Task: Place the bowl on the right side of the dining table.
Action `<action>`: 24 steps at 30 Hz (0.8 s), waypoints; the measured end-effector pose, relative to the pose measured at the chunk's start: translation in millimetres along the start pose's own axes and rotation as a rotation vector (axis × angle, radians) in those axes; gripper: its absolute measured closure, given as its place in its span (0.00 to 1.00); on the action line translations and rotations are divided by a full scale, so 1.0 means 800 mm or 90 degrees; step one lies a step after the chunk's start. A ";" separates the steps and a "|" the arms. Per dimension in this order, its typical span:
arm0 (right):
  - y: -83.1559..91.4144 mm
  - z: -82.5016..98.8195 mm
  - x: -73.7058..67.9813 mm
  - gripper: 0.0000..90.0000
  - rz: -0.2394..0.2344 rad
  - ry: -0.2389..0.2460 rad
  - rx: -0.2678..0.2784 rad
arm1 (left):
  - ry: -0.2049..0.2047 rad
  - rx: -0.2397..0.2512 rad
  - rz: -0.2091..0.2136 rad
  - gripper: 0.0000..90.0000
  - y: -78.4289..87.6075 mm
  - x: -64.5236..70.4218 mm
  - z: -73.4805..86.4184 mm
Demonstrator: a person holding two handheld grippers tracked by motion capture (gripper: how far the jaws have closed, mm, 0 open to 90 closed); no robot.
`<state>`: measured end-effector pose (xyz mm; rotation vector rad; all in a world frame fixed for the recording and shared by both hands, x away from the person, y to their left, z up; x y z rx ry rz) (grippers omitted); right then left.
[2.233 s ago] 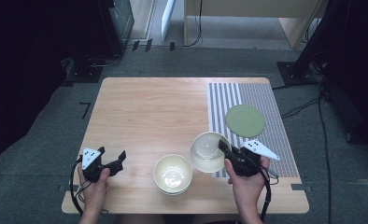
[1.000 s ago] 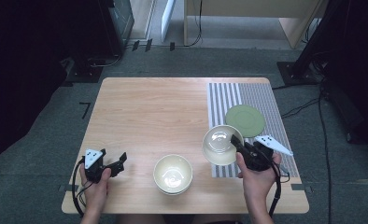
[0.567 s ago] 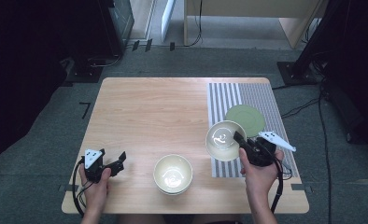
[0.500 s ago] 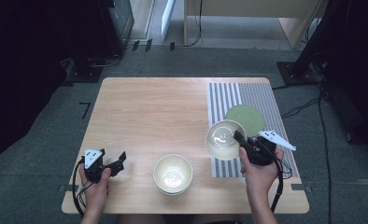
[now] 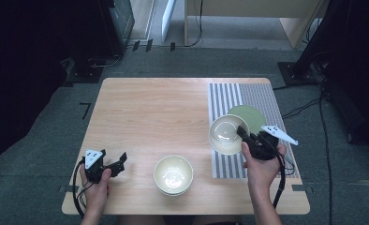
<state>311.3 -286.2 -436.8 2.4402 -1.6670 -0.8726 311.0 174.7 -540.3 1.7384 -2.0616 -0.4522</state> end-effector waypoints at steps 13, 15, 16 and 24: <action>-0.011 -0.005 0.017 0.93 0.022 -0.010 -0.003 | -0.003 -0.003 0.002 0.11 -0.001 0.001 0.000; -0.013 -0.005 0.020 0.93 0.026 -0.012 -0.005 | -0.003 -0.003 0.003 0.11 -0.001 0.001 0.000; -0.014 -0.006 0.021 0.93 0.028 -0.011 -0.004 | -0.004 -0.003 0.003 0.11 -0.001 0.001 0.000; -0.019 -0.006 0.030 0.93 0.039 -0.015 -0.006 | -0.005 -0.003 0.003 0.11 -0.001 0.002 0.001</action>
Point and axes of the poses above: each handheld gripper's, and its own axes: y roughly backward along the jaws, z roughly out of its underside, x roughly to its right, the point moved 6 cm from there along -y, roughly forward along the jaws, and after that the axes turned 7 degrees about -z, right-handed, at the moved point
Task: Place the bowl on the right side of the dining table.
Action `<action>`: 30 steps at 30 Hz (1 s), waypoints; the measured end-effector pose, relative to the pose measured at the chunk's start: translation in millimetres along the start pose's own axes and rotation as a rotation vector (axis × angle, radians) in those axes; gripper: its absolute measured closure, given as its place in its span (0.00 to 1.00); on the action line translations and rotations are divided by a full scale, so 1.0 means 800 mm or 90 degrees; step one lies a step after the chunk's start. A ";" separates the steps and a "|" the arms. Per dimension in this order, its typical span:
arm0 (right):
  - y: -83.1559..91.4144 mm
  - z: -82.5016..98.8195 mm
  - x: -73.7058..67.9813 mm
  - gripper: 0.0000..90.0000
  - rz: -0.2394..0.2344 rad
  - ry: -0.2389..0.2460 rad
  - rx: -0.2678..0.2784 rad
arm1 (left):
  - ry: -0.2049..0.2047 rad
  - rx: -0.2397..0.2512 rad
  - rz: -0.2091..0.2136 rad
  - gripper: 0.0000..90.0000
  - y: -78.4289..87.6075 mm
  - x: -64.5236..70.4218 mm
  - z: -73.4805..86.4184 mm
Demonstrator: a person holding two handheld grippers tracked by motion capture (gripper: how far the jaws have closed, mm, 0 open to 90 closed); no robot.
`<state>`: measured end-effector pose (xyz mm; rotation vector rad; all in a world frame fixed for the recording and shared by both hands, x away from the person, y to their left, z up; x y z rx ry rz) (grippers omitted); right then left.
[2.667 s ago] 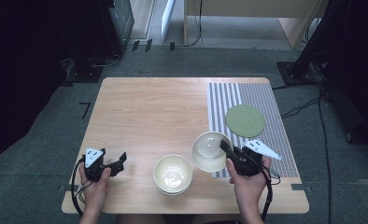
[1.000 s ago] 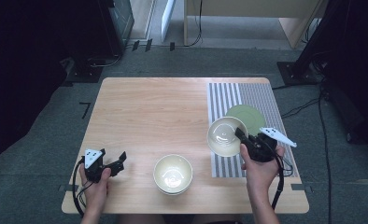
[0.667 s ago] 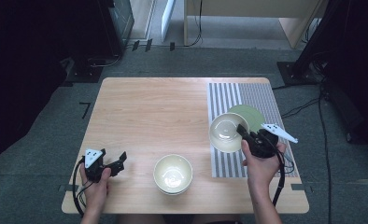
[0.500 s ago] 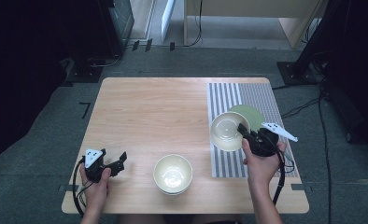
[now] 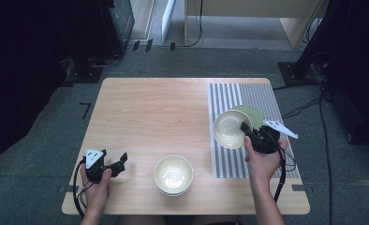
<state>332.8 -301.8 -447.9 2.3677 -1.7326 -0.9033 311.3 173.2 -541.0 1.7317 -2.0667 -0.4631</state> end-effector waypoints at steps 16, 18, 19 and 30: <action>-0.011 -0.001 0.020 0.93 0.026 -0.012 -0.004 | -0.005 -0.002 -0.007 0.14 0.000 0.001 0.000; -0.013 -0.002 0.023 0.93 0.029 -0.013 -0.005 | -0.007 -0.002 -0.006 0.14 0.000 0.001 0.000; -0.014 -0.002 0.024 0.93 0.031 -0.014 -0.004 | -0.008 -0.002 -0.006 0.14 0.000 0.001 0.000; -0.023 -0.005 0.037 0.93 0.045 -0.027 -0.010 | -0.008 -0.002 -0.005 0.14 0.000 0.001 0.000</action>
Point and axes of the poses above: each handheld gripper's, and its own axes: y roughly backward along the jaws, z roughly out of its underside, x roughly to its right, the point moved 6 cm from there along -y, roughly forward along the jaws, and after that the axes turned 7 degrees about -z, right-handed, at the moved point
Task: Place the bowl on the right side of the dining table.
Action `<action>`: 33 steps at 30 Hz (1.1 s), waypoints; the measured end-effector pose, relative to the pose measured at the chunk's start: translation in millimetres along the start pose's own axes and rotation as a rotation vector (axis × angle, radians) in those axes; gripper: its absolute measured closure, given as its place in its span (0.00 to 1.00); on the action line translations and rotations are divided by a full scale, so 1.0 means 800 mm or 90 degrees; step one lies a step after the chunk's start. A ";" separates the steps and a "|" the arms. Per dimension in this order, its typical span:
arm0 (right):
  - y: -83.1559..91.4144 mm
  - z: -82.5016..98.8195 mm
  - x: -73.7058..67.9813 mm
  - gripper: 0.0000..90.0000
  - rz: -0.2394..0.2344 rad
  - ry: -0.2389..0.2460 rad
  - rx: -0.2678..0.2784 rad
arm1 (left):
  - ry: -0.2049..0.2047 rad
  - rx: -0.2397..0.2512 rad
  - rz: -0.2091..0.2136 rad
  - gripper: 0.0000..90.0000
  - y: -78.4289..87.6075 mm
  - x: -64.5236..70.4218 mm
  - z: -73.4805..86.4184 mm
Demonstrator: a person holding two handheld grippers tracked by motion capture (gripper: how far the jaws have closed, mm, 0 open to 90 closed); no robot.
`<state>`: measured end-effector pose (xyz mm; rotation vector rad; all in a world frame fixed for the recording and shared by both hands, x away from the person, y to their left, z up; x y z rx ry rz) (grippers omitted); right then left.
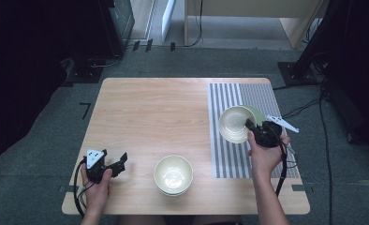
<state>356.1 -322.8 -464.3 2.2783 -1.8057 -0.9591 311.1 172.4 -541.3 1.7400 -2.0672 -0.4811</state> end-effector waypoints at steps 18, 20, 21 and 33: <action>-0.014 -0.006 0.020 0.93 0.027 -0.012 -0.008 | -0.004 -0.001 0.001 0.14 0.000 0.001 0.000; -0.016 -0.007 0.023 0.93 0.031 -0.014 -0.009 | -0.003 -0.001 0.002 0.14 0.000 0.001 0.000; -0.017 -0.007 0.024 0.93 0.033 -0.014 -0.010 | -0.004 -0.001 0.002 0.14 0.000 0.001 0.000; -0.028 -0.008 0.040 0.93 0.052 -0.031 -0.027 | -0.004 -0.002 0.002 0.14 0.000 0.001 0.000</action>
Point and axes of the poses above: each handheld gripper's, and its own axes: y roughly backward along the jaws, z roughly out of its underside, x roughly to its right, the point moved 6 cm from there along -y, roughly forward along the jaws, and after that the axes turned 7 degrees about -z, right-handed, at the moved point
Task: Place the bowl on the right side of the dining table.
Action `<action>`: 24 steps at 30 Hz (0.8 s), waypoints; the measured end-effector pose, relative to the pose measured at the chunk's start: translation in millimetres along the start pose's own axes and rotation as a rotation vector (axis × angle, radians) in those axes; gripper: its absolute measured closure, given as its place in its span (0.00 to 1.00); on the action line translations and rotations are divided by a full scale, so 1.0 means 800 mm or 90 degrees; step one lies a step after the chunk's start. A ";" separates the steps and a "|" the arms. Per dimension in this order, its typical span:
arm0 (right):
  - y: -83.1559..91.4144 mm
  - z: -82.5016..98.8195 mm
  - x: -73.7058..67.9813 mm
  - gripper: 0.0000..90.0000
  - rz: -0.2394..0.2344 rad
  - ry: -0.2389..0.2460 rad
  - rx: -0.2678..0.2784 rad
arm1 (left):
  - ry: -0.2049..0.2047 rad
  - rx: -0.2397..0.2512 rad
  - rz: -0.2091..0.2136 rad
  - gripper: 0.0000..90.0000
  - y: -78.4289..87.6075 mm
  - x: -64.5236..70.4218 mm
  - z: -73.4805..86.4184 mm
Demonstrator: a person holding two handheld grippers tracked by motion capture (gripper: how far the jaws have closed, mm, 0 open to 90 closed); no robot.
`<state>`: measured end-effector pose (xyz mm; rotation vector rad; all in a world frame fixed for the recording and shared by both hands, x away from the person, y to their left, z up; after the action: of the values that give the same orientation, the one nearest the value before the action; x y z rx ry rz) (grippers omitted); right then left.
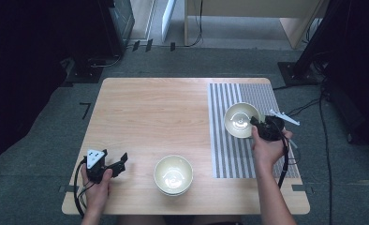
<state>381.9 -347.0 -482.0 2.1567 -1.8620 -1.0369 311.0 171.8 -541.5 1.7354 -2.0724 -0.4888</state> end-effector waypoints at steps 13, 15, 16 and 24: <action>-0.018 0.001 0.021 0.93 0.030 -0.022 -0.019 | 0.001 0.000 0.001 0.14 0.000 0.000 0.000; -0.020 0.001 0.023 0.93 0.033 -0.025 -0.022 | 0.001 0.000 0.001 0.14 0.000 0.000 0.000; -0.022 0.001 0.024 0.93 0.032 -0.028 -0.022 | 0.001 0.000 0.001 0.14 0.000 0.000 0.000; -0.030 0.000 0.031 0.93 0.040 -0.042 -0.033 | 0.001 0.000 0.001 0.14 0.000 0.000 0.000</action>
<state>402.4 -363.4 -504.5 2.0465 -1.8953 -1.1437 311.3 171.9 -541.5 1.7336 -2.0733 -0.4870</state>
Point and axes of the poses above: each handheld gripper's, and its own axes: y roughly backward along the jaws, z roughly out of its underside, x roughly to its right, the point moved 6 cm from there along -y, roughly forward along the jaws, and after that the axes turned 7 degrees about -z, right-handed, at the moved point
